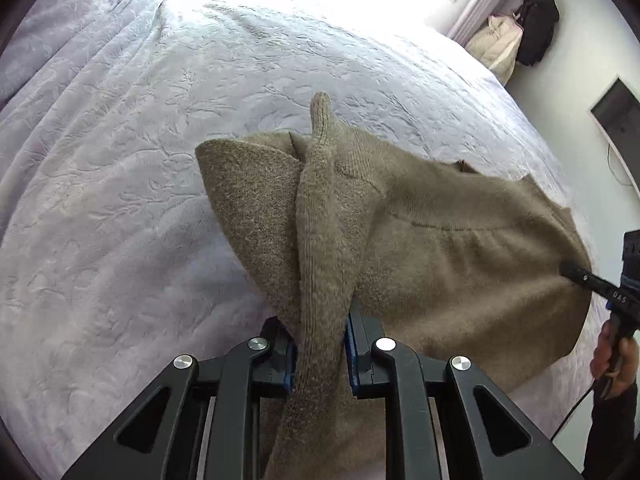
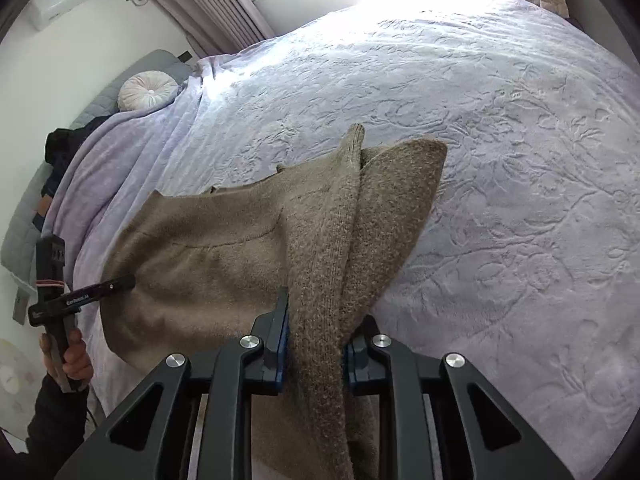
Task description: Fold small clothes
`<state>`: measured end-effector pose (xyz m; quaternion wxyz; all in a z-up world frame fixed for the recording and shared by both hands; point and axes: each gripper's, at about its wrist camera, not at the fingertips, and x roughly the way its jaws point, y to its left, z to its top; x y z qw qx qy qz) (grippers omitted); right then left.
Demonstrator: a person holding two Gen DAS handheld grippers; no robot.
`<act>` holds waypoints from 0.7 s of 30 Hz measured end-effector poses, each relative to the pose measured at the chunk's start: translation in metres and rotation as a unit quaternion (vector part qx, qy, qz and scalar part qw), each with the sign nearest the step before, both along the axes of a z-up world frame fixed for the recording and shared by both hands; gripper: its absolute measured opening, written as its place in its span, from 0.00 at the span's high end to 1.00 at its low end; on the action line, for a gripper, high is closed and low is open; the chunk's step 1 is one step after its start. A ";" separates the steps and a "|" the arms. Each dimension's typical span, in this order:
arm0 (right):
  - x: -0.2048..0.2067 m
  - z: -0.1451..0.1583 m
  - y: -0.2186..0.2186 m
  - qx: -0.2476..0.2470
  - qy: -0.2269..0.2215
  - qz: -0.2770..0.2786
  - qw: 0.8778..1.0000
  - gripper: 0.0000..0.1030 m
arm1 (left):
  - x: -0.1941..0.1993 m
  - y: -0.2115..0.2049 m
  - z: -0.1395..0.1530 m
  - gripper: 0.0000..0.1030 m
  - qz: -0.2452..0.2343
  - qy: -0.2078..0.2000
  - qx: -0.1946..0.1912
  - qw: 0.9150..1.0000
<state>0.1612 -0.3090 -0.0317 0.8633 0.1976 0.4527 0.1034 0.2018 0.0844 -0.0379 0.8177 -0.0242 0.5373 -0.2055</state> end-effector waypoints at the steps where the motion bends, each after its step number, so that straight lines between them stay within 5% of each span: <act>1: -0.007 0.008 0.004 -0.004 0.003 0.002 1.000 0.78 | -0.005 -0.002 0.005 0.80 -0.003 0.004 0.003 1.000; 8: -0.069 0.073 0.008 -0.013 -0.039 0.010 0.999 0.86 | -0.059 0.014 0.050 0.85 -0.016 -0.006 -0.015 1.000; 9: -0.077 0.079 0.008 -0.018 -0.045 0.009 0.999 0.97 | -0.067 0.017 0.053 0.85 -0.016 -0.002 -0.017 1.000; 11: -0.094 0.090 0.007 -0.014 -0.059 0.006 0.998 0.98 | -0.084 0.019 0.054 0.85 -0.021 -0.008 -0.012 1.000; 14: -0.111 0.089 0.012 -0.064 -0.058 0.014 0.996 0.98 | -0.094 0.017 0.028 0.86 -0.021 0.009 0.018 1.000; 17: -0.108 0.051 0.005 -0.072 -0.009 0.002 0.997 0.94 | -0.085 0.034 -0.012 0.86 0.012 0.037 0.045 0.998; 20: -0.107 0.007 -0.013 -0.053 0.031 -0.019 0.998 0.63 | -0.075 0.062 -0.037 0.85 0.035 0.060 0.011 0.998; 21: -0.108 -0.008 -0.020 -0.036 0.043 -0.023 0.998 0.41 | -0.073 0.069 -0.042 0.85 0.035 0.065 -0.010 0.997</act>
